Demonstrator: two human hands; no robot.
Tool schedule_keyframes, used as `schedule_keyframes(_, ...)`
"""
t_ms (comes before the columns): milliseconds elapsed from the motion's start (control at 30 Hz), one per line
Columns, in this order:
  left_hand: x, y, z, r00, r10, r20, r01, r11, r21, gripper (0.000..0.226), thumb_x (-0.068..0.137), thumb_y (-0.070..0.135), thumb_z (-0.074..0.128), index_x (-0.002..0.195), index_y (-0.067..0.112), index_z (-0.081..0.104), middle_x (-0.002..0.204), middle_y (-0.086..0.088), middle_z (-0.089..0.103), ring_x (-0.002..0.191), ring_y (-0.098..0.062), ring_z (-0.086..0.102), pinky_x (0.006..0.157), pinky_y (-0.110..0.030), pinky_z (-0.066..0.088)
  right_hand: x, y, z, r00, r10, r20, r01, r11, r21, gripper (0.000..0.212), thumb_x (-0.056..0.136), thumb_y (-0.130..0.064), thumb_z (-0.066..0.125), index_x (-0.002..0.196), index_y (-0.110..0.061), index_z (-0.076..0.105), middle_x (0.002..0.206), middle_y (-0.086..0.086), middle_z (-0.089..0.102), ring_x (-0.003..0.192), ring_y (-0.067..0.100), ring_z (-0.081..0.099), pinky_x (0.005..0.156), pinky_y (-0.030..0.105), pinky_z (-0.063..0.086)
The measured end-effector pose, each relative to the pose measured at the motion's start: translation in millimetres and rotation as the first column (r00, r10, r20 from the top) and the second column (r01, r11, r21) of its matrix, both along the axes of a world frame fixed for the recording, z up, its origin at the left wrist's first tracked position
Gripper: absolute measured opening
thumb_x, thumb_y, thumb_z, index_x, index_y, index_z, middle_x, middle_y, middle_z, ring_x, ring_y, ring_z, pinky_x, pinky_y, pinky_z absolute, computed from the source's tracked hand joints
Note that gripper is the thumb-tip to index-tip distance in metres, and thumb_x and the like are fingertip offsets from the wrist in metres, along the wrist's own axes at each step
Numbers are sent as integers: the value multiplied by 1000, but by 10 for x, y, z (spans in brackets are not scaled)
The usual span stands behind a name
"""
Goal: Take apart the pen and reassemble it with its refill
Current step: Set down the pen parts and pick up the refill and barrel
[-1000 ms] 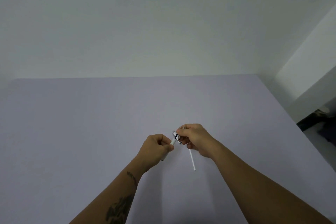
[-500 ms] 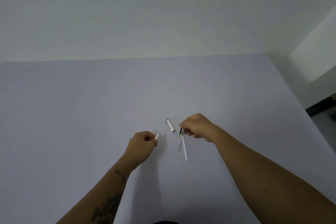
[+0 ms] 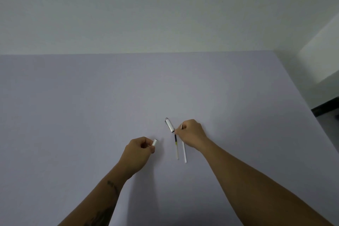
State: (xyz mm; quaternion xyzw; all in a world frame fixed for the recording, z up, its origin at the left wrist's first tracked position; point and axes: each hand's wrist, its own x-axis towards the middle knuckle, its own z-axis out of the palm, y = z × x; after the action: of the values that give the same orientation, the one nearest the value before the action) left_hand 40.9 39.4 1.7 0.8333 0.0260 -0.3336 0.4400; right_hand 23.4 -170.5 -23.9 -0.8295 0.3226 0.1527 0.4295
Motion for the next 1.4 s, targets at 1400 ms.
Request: schedule_keyframes(1400, -134, 359, 331, 992, -122, 44, 123, 992, -33, 11, 85, 11, 65, 91, 1, 65, 73, -2, 59, 62, -15, 50, 56, -21, 42, -361, 317, 279, 979, 95, -182, -154, 926, -343, 13, 76, -15, 58, 69, -14, 46, 76, 0, 51, 73, 25, 54, 59, 24, 41)
